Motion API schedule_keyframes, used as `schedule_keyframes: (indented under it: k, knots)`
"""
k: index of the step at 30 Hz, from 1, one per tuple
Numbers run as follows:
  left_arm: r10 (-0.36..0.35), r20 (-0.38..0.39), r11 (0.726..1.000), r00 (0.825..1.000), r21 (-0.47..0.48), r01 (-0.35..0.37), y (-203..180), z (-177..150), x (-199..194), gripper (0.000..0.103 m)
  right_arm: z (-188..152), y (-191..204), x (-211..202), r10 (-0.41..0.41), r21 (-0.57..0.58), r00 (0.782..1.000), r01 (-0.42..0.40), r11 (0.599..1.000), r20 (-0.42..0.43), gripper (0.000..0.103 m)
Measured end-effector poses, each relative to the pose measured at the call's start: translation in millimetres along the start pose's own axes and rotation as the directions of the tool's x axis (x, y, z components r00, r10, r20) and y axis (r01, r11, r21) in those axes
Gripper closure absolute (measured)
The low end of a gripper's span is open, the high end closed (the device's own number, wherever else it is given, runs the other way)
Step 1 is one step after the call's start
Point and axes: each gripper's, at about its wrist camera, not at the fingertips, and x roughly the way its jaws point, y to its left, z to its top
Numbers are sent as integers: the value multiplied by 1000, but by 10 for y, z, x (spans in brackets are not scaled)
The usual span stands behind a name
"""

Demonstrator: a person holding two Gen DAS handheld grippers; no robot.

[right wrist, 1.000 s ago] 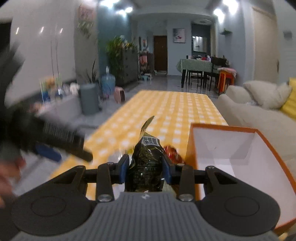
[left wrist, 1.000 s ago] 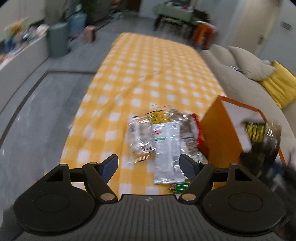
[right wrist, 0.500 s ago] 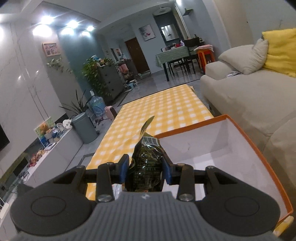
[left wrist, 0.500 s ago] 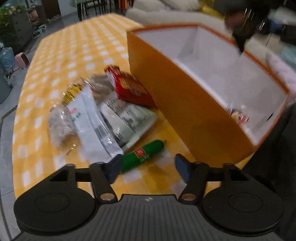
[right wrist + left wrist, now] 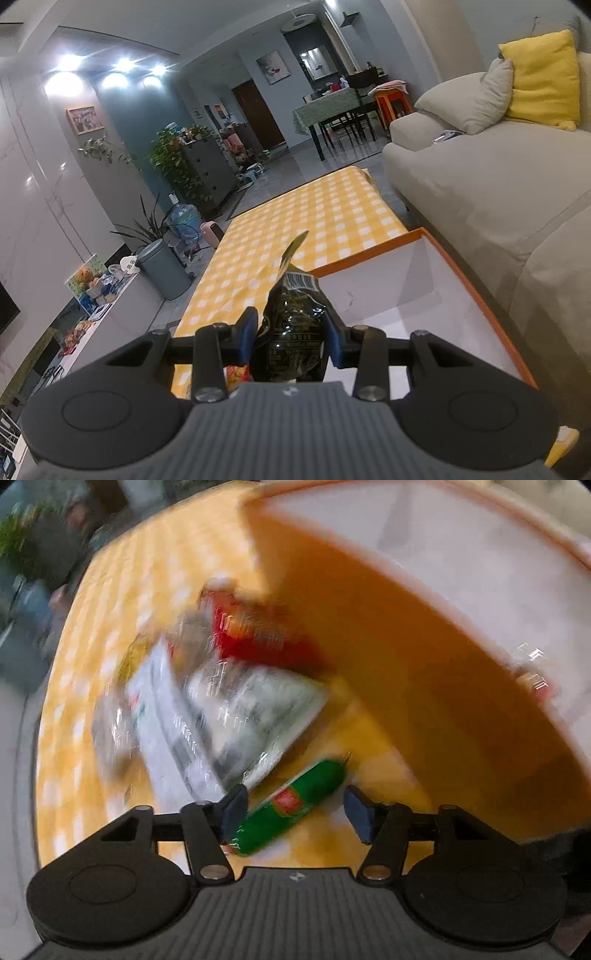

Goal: Organize snacks
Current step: 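Carry the dark bag into the box with right tool while left tool grasps the green sausage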

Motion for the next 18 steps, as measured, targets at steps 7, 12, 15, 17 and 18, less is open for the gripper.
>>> schedule_keyframes:
  k: [7, 12, 15, 17, 18]
  knots:
    - [-112, -141, 966, 984, -247, 75, 215, 102, 29, 77, 114, -179, -104, -52, 14, 998, 51, 999, 28, 66]
    - [-265, -133, 900, 955, -391, 195, 453, 15, 2, 77, 164, -301, -63, -77, -17, 995, 76, 997, -59, 66]
    - [-338, -93, 855, 936, -446, 264, 554, -37, -83, 77, 137, -356, 55, -62, -29, 983, 58, 998, -172, 66]
    - [-366, -70, 837, 928, -461, 295, 624, -33, -132, 77, 68, -366, 171, -56, -49, 958, 44, 998, -280, 66]
    - [-383, -56, 824, 922, -472, 313, 658, -35, -159, 77, 16, -374, 235, -50, -51, 942, 35, 998, -331, 66]
